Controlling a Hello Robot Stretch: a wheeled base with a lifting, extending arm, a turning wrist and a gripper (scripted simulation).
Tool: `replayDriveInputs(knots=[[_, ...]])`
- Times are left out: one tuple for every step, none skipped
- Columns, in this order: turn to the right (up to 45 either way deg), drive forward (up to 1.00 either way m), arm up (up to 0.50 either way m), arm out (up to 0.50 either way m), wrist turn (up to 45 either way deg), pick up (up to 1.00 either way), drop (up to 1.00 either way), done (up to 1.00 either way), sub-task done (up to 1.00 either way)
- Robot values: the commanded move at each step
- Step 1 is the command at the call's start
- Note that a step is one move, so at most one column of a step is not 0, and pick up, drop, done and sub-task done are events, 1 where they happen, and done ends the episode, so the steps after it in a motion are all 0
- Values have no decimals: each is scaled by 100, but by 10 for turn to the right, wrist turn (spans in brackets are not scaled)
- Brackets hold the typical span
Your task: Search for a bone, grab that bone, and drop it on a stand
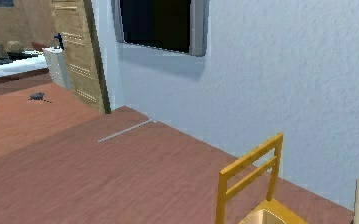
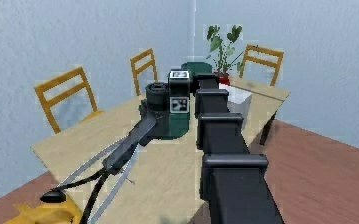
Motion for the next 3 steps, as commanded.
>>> replayDriveInputs(knots=[[0,0,0,-20,0,0,0,0,0],[-450,0,0,0,0,0,0,0,0],[-450,0,0,0,0,0,0,0,0]])
